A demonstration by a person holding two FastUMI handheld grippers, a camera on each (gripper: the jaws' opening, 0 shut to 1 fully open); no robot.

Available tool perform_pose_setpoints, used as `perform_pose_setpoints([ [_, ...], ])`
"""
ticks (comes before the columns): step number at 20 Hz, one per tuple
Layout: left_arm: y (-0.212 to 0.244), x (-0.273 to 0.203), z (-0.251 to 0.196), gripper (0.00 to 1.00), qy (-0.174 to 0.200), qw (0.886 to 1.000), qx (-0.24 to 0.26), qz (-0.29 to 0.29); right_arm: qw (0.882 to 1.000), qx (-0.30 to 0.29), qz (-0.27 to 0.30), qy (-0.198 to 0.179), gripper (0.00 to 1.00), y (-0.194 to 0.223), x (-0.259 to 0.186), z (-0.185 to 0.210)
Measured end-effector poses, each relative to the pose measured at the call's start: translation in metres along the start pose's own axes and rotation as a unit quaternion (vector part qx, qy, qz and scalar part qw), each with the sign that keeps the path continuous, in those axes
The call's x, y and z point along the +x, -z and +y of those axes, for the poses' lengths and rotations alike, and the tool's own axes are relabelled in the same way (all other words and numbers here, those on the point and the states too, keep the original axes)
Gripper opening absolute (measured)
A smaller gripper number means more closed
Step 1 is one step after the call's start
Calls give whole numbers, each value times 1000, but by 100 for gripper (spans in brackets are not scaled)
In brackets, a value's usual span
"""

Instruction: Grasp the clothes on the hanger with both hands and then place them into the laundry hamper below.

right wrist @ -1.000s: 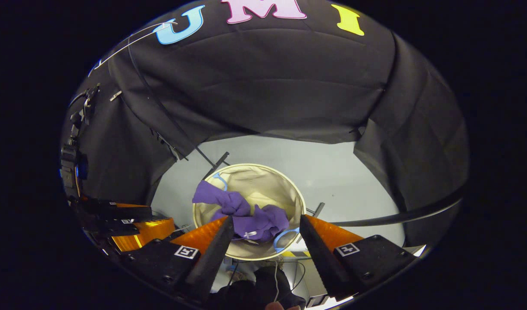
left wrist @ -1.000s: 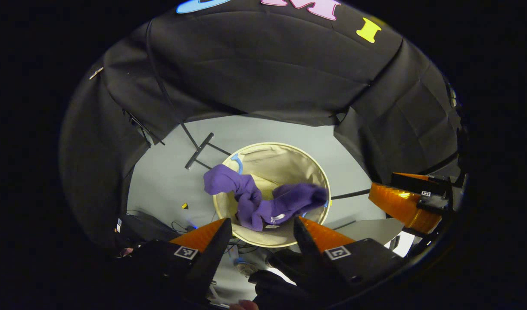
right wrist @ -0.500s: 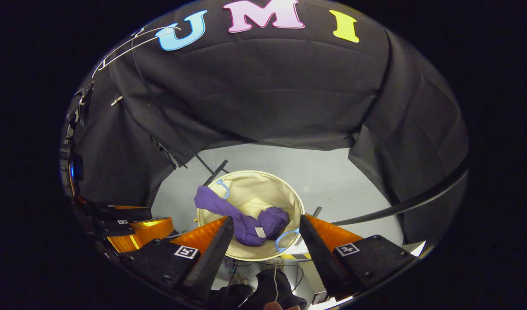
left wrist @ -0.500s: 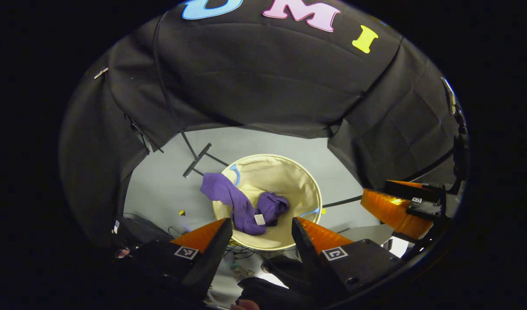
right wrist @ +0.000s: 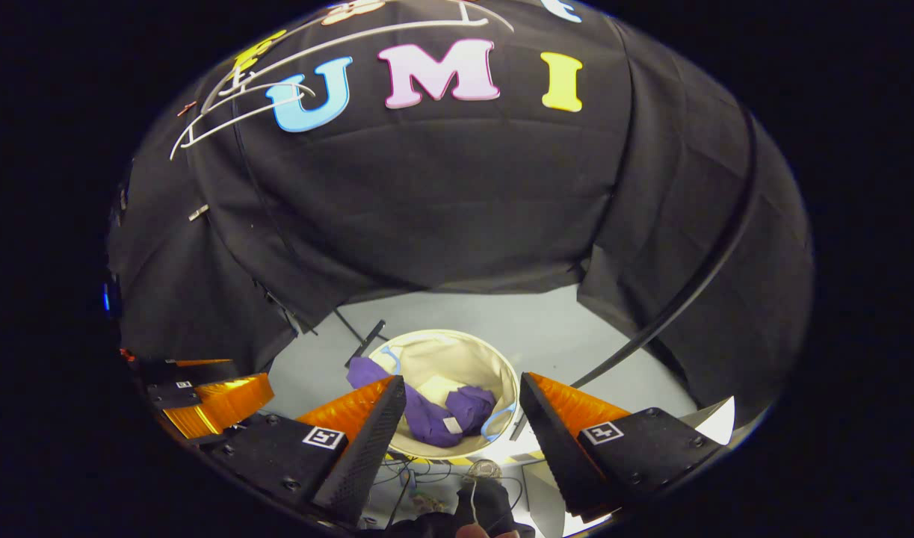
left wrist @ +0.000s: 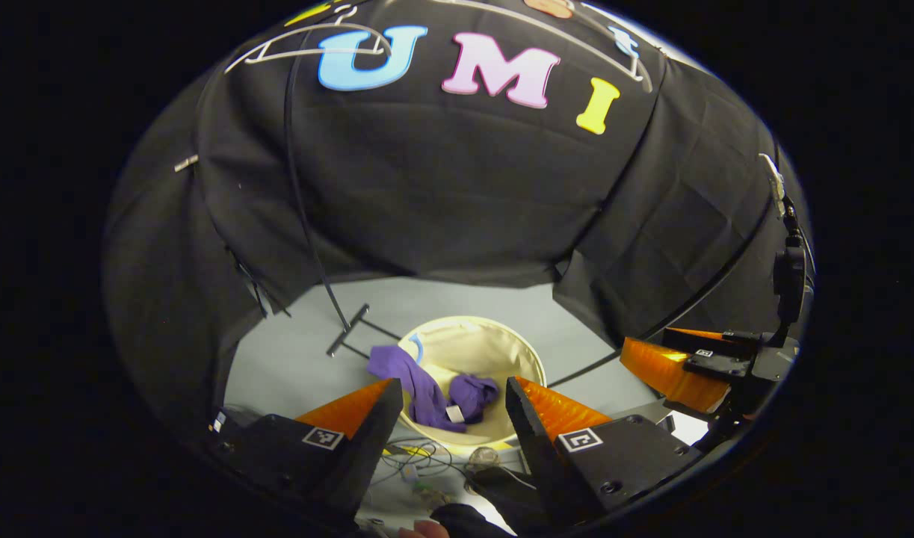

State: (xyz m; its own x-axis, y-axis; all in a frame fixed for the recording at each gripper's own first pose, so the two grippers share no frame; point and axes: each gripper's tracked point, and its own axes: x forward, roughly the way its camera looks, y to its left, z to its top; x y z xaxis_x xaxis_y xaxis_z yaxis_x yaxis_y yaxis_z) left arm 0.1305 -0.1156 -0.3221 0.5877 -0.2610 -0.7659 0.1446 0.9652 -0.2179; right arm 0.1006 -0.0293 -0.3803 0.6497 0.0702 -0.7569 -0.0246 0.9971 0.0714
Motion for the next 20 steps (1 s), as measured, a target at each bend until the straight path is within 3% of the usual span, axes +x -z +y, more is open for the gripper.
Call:
perform_pose_setpoints([
  [8, -67, -116, 10, 88, -4, 988, 25, -155, 991, -12, -134, 20, 99, -71, -110, 35],
  [16, -97, -218, 16, 88, 0, 957, 34, -287, 971, -17, -240, 17, 99, -132, -202, 73],
  [20, -118, -261, 23, 88, -21, 940, 53, -336, 961, -19, -275, 11, 98, -150, -235, 83],
])
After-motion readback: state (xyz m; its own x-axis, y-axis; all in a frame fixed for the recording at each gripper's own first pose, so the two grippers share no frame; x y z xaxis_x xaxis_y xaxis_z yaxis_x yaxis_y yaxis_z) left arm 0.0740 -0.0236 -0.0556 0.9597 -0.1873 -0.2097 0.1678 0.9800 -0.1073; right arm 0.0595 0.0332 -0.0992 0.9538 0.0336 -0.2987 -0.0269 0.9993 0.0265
